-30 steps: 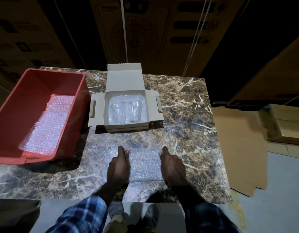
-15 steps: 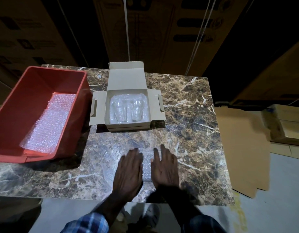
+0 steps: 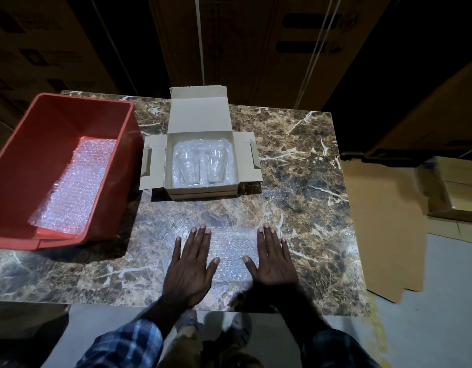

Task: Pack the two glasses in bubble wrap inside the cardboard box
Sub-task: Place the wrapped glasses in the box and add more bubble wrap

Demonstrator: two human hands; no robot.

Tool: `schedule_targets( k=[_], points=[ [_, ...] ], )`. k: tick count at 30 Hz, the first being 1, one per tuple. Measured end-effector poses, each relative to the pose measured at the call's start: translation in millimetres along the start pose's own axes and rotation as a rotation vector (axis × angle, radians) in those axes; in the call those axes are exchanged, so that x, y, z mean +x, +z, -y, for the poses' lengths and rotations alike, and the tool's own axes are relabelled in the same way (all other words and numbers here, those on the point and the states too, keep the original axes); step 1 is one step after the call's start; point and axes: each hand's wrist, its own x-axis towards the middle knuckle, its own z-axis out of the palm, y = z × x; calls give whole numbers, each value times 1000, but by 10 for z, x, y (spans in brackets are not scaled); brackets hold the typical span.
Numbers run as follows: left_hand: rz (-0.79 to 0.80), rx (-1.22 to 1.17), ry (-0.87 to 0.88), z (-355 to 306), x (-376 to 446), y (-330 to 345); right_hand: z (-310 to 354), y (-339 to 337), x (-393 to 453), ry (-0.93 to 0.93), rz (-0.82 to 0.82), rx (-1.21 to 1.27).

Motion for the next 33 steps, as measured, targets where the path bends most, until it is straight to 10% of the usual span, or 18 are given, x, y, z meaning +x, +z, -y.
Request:
schedule_targets(
  k=[10,17,24,33],
  points=[
    [-324,88,208,129,173,-300,117,-175,165,-92,-63,6],
    [167,-99,-21,81,413,-481,188,-439,356,-49,111,69],
    [229,-36,59,191,719,-763,296,-725,538,32,273,389],
    [3,-822,-230,675,1067,-1520,664,-1498,1114,165,88,900]
  ],
)
